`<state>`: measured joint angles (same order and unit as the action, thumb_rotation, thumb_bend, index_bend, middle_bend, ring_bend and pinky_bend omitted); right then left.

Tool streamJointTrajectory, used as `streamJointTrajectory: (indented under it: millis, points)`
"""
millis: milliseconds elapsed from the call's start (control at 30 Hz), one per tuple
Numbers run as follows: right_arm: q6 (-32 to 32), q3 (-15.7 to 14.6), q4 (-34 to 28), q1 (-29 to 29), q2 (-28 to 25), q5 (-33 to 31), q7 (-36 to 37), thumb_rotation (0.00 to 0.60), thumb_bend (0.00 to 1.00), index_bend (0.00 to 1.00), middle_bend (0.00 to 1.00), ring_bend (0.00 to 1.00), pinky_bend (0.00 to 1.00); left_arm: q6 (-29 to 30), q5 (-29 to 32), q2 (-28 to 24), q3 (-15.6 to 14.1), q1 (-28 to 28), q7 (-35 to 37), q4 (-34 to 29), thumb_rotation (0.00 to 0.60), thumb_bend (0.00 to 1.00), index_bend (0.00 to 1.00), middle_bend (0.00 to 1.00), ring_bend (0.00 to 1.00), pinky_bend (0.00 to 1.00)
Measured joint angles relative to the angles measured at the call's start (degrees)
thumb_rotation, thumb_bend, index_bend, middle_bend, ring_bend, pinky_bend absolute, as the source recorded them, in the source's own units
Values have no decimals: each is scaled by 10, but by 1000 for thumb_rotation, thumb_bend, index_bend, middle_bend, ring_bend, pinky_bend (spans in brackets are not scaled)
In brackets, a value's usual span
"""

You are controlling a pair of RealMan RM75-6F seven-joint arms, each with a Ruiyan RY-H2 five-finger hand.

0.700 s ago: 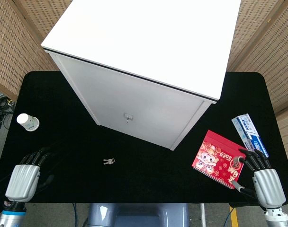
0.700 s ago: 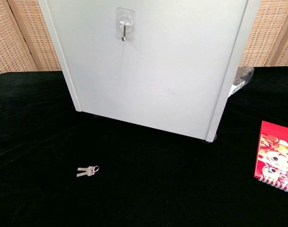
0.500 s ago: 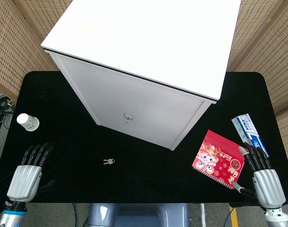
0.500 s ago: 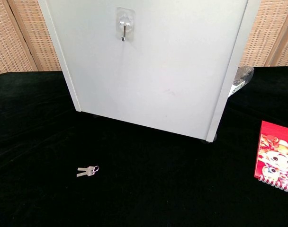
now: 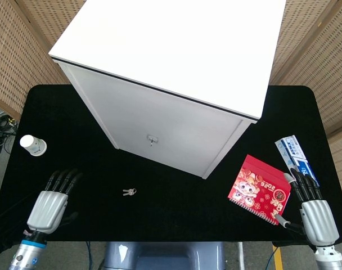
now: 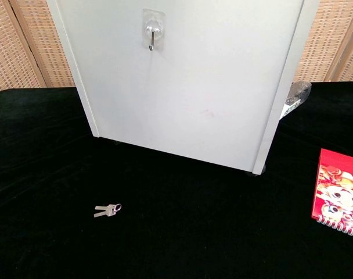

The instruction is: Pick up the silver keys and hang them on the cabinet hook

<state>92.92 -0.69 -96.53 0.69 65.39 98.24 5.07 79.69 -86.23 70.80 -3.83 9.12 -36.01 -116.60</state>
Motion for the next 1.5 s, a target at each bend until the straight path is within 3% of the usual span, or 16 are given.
streamJointTrajectory:
  millis: [67, 133, 167, 267, 433, 633, 833, 1233, 1500]
  points:
    - [-1, 0, 0, 0, -1, -2, 2, 600, 106, 0, 0, 0, 0, -15, 12, 12, 13, 12, -13, 3, 600, 194, 65, 405, 462, 420]
    - [0, 0, -1, -1, -3, -2, 5, 600, 106, 0, 0, 0, 0, -39, 31, 22, 20, 25, -17, 5, 600, 216, 209, 613, 626, 543]
    - [1, 0, -2, -1, -3, -2, 6, 600, 106, 0, 0, 0, 0, -51, 42, 27, 24, 32, -18, 6, 600, 224, 286, 690, 687, 593]
    - [4, 0, -3, -2, -6, -1, 9, 600, 106, 0, 0, 0, 0, -88, 84, 47, 40, 58, -33, 15, 600, 261, 387, 814, 786, 696]
    - [3, -2, -5, -2, -9, -1, 16, 600, 106, 0, 0, 0, 0, -132, 156, 101, 65, 105, -96, 50, 600, 313, 440, 857, 821, 732]
    - [1, -2, -5, -1, -12, -2, 24, 600, 106, 0, 0, 0, 0, -171, 249, 178, 90, 174, -186, 104, 600, 342, 447, 869, 829, 741]
    - [1, 0, -5, -1, -15, -6, 37, 600, 107, 0, 0, 0, 0, -191, 316, 219, 102, 226, -239, 138, 600, 378, 429, 871, 831, 741]
    - [-2, 2, -3, 1, -20, -13, 60, 600, 106, 0, 0, 0, 0, -219, 446, 259, 91, 329, -318, 185, 600, 382, 419, 871, 831, 741]
    - [-4, 4, -1, 2, -19, -17, 62, 600, 106, 0, 0, 0, 0, -216, 469, 281, 77, 364, -316, 218, 600, 383, 420, 871, 831, 741]
